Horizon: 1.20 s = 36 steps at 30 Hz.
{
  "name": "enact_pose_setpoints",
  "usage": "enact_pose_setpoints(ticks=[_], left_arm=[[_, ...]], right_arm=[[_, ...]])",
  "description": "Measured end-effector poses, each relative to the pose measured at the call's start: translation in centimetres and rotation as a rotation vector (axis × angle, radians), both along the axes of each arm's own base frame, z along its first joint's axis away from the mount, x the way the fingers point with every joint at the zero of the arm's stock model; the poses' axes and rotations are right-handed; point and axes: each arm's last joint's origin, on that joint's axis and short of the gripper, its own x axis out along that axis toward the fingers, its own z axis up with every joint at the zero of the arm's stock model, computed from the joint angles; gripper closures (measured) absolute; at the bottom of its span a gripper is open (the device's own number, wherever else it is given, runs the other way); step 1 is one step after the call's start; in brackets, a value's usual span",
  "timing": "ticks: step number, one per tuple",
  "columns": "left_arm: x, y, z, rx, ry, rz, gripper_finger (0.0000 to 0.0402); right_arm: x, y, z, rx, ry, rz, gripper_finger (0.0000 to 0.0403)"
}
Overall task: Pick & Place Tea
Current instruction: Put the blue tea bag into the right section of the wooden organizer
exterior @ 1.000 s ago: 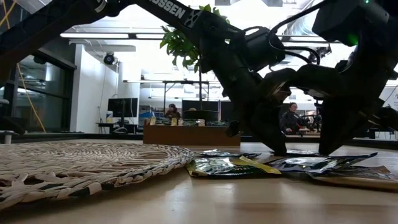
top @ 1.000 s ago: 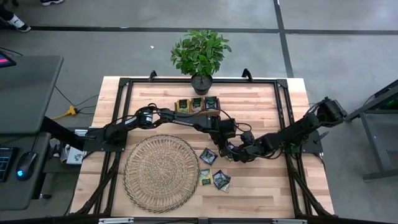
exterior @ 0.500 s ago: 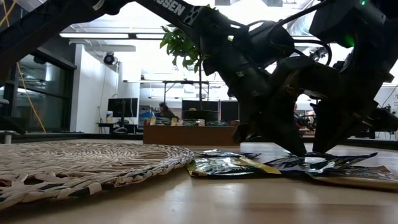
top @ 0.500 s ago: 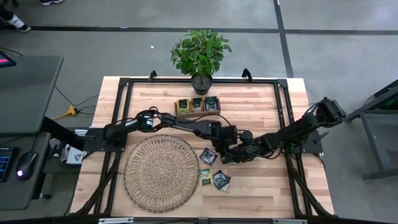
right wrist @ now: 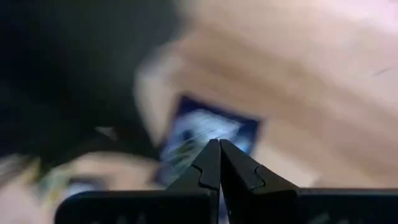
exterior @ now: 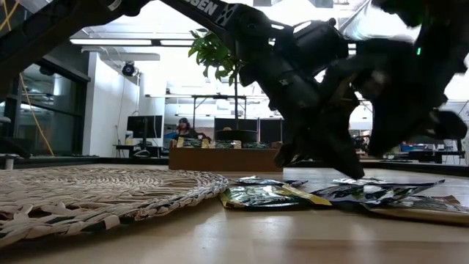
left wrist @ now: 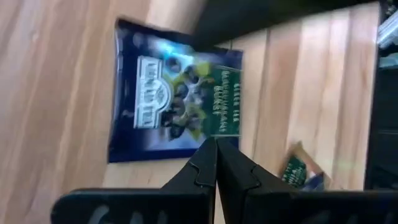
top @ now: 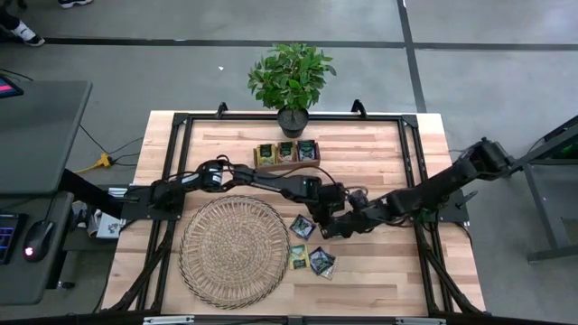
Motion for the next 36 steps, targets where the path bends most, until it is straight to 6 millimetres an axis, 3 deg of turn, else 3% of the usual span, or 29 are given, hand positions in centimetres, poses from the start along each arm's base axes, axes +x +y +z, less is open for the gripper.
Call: enact_pose_setpoints(ticks=[4, 16, 26, 36], left_arm=[[0.1, 0.2, -0.1, 0.015, 0.002, 0.035, 0.0401], [0.4, 2.4, 0.0, 0.071, -0.043, 0.064, 0.0401], [0.5, 2.3, 0.1, 0.072, -0.063, 0.056, 0.0401], [-0.4, 2.0, -0.3, 0.125, 0.043, 0.032, 0.0402]], right_arm=[[-0.1, 1.2, 1.1, 0.084, -0.074, -0.003, 0.0403], [-1.0, 4.1, -0.5, 0.102, -0.049, -0.042, 0.0403], [-0.4, 4.9, -3.1, 0.105, 0.020, -0.063, 0.0403], [-0.9, 4.6, -3.4, 0.103, 0.095, -0.086, 0.0403]])
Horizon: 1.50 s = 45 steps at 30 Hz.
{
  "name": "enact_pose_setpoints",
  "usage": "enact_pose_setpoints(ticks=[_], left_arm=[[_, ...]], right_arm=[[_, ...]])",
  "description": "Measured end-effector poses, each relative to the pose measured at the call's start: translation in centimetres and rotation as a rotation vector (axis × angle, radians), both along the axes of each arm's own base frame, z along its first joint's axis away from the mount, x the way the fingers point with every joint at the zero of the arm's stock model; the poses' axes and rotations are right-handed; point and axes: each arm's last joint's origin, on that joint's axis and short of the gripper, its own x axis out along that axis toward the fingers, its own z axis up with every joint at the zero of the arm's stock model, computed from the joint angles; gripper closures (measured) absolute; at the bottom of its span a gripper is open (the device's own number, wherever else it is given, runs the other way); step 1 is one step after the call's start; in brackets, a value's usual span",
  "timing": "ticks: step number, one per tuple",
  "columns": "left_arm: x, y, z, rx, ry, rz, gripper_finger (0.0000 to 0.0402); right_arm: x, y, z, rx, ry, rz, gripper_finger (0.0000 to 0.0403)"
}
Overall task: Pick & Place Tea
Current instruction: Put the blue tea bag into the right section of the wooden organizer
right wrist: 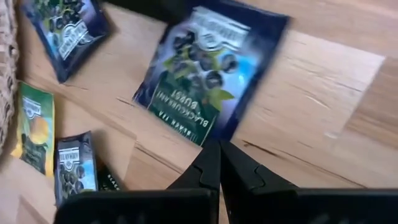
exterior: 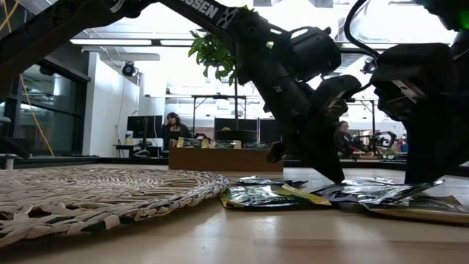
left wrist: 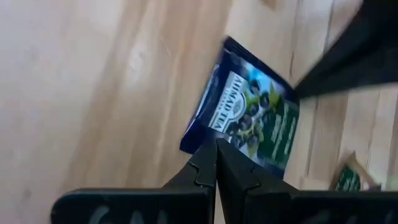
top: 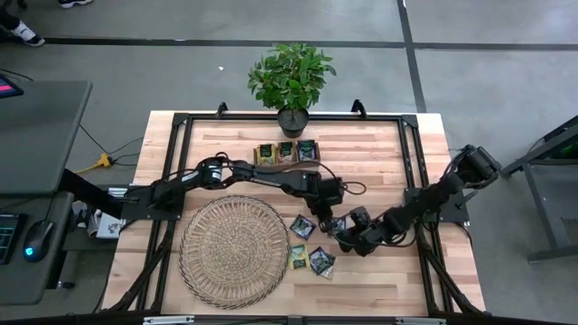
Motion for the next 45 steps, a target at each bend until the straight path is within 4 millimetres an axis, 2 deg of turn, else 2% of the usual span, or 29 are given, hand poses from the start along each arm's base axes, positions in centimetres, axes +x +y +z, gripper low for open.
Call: enact_pose_setpoints(ticks=[7, 14, 22, 27, 35, 45], left_arm=[[-0.3, -2.3, 0.0, 0.025, 0.022, -0.054, 0.0402], [-0.7, -6.0, -0.1, 0.001, 0.035, -0.109, 0.0402], [-0.7, -6.1, -0.2, -0.039, 0.051, -0.078, 0.0402], [-0.7, -6.1, -0.2, -0.043, 0.052, -0.075, 0.0402], [0.0, -6.1, -0.1, -0.079, 0.006, 0.016, 0.0401], [1.4, -4.1, 0.6, -0.178, -0.090, 0.276, 0.0401]], right_arm=[[-0.1, -0.6, -0.2, -0.008, 0.044, -0.018, 0.0403], [0.2, -1.5, -0.2, -0.017, 0.060, -0.018, 0.0403], [-0.2, -1.4, 0.4, -0.029, 0.048, 0.019, 0.0403], [-1.6, -1.7, 2.3, -0.043, 0.048, 0.070, 0.0403], [-2.8, -1.0, 6.1, 0.042, -0.142, 0.121, 0.0403], [-4.2, -0.6, 5.8, 0.055, -0.086, -0.019, 0.0403]])
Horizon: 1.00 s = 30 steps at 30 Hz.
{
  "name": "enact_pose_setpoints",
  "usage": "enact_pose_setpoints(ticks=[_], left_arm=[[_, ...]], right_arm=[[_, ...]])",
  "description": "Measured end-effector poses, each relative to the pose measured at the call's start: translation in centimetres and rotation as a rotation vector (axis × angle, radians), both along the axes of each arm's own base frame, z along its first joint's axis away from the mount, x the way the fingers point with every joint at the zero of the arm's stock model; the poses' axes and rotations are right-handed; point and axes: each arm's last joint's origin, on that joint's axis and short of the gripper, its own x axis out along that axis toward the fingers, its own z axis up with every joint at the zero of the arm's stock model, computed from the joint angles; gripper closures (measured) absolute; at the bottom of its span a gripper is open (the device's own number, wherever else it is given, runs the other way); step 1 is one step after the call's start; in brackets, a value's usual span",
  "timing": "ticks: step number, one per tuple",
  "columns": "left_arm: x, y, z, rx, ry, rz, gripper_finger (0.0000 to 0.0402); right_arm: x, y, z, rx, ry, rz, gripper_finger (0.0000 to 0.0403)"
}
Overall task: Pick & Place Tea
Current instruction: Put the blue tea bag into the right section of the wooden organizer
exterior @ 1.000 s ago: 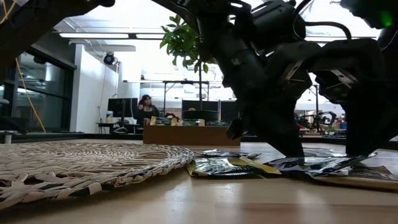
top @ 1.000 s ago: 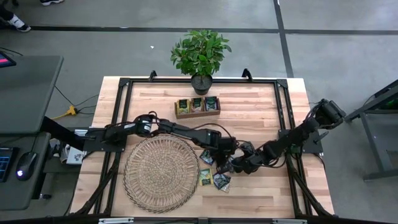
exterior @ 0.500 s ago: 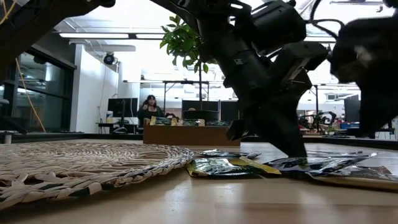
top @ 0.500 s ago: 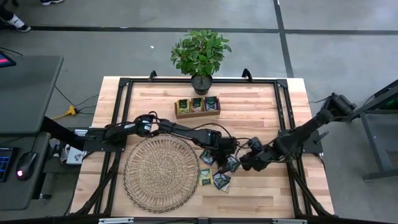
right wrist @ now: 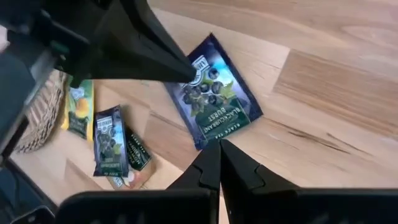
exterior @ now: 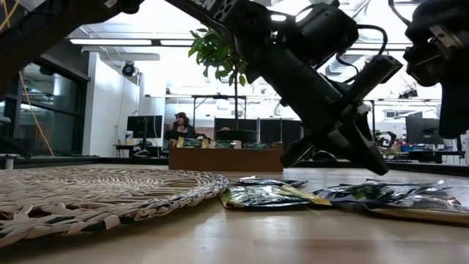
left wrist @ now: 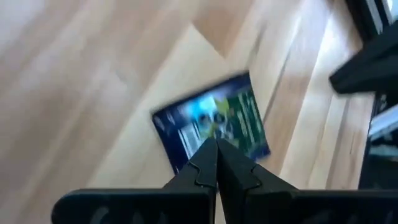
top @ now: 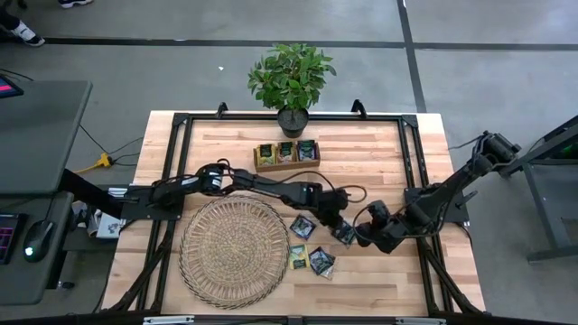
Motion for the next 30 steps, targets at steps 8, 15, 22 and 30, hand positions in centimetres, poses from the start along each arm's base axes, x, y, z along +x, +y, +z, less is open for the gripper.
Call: enact_pose_setpoints(ticks=[8, 15, 22, 30], left_arm=[[0.3, 1.7, 0.2, -0.029, -0.014, 0.049, 0.0401], [0.2, 0.7, 0.3, -0.015, -0.036, -0.043, 0.0401], [0.0, -0.3, 0.2, 0.068, -0.028, -0.063, 0.0401], [-0.5, 1.0, -0.1, 0.205, 0.045, 0.035, 0.0402]], right_arm=[[-0.5, -0.3, -0.6, 0.051, 0.099, -0.037, 0.0391], [-0.2, 0.4, -1.7, 0.066, 0.143, -0.051, 0.0337], [0.8, 1.2, -3.2, 0.101, 0.160, -0.059, 0.0283], [1.5, 1.7, -4.1, 0.121, 0.159, -0.078, 0.0249]])
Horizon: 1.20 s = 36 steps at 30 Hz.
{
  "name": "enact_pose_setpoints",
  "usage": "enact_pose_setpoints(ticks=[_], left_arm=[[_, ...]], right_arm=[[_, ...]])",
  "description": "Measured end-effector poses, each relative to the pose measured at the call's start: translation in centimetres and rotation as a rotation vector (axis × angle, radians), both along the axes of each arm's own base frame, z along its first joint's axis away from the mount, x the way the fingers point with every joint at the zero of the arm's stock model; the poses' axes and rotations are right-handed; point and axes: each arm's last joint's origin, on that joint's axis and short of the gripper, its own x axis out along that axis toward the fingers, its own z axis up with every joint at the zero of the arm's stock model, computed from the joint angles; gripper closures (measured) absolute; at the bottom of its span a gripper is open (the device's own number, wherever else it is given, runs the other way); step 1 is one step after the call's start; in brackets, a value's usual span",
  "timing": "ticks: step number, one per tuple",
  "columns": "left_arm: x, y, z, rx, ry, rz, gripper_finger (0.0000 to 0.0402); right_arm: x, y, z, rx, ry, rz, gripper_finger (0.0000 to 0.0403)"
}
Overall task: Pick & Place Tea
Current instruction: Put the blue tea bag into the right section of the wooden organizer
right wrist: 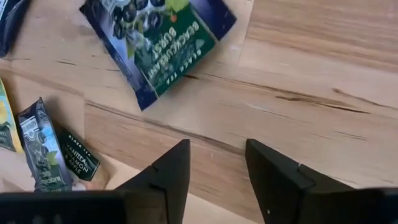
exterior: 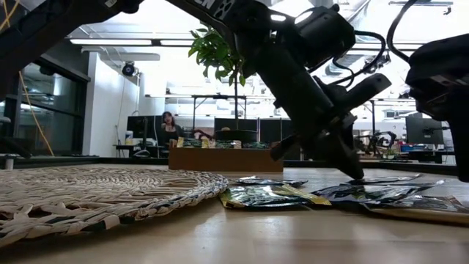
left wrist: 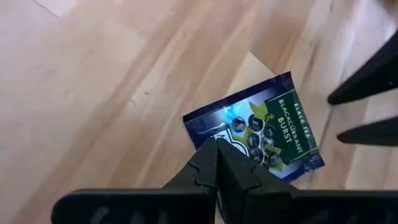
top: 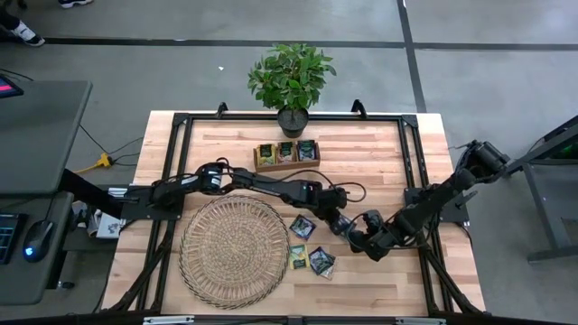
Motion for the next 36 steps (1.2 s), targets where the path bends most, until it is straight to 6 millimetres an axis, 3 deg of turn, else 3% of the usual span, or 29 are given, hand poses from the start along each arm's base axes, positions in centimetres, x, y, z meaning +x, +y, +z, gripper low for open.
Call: enact_pose_setpoints(ticks=[12, 36], left_arm=[[-0.2, 0.4, -0.1, 0.044, 0.027, 0.033, 0.0402], [-0.2, 0.6, -0.2, 0.023, 0.036, 0.024, 0.0402]], right_arm=[[0.8, -1.5, -0.1, -0.033, 0.009, -0.047, 0.0237], [2.1, -3.5, 0.2, -0.286, -0.115, -0.043, 0.0231]])
